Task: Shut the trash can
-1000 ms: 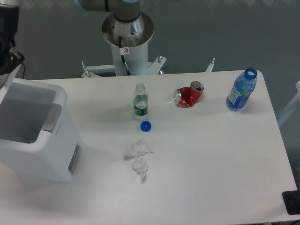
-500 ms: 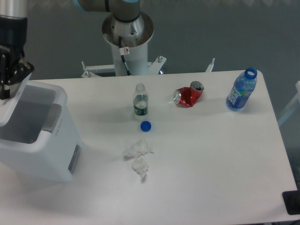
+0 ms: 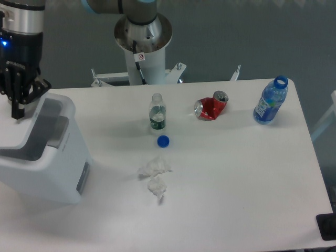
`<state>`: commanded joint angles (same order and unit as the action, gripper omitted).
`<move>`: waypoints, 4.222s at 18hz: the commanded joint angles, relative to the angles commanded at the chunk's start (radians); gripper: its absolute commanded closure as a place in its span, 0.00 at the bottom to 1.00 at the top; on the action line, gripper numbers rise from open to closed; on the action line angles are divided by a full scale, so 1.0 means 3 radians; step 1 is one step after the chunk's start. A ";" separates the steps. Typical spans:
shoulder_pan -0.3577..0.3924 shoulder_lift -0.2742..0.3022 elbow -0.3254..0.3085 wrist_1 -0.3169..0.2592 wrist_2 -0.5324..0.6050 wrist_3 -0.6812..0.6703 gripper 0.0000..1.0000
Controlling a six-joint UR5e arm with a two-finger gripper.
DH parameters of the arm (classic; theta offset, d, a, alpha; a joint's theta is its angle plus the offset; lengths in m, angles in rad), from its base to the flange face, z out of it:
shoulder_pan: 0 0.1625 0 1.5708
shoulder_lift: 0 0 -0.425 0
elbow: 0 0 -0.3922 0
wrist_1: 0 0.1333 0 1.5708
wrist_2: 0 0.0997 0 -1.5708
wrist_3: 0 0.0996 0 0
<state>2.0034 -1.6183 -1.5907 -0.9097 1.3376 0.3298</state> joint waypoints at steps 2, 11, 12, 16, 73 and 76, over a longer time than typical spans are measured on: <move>0.0005 0.0000 0.0000 0.0000 0.0000 0.0000 0.95; 0.0031 -0.0051 -0.0036 0.0000 0.0010 0.0000 0.95; 0.0031 -0.0056 -0.0061 0.0005 0.0010 0.0000 0.94; 0.0051 -0.0072 -0.0072 0.0000 0.0010 0.0005 0.93; 0.1702 -0.0843 -0.0015 -0.0010 0.0398 0.1451 0.00; 0.1754 -0.0961 -0.0021 -0.0005 0.0603 0.1697 0.00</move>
<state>2.5295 -1.9066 -1.5969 -0.9112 1.5185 0.8388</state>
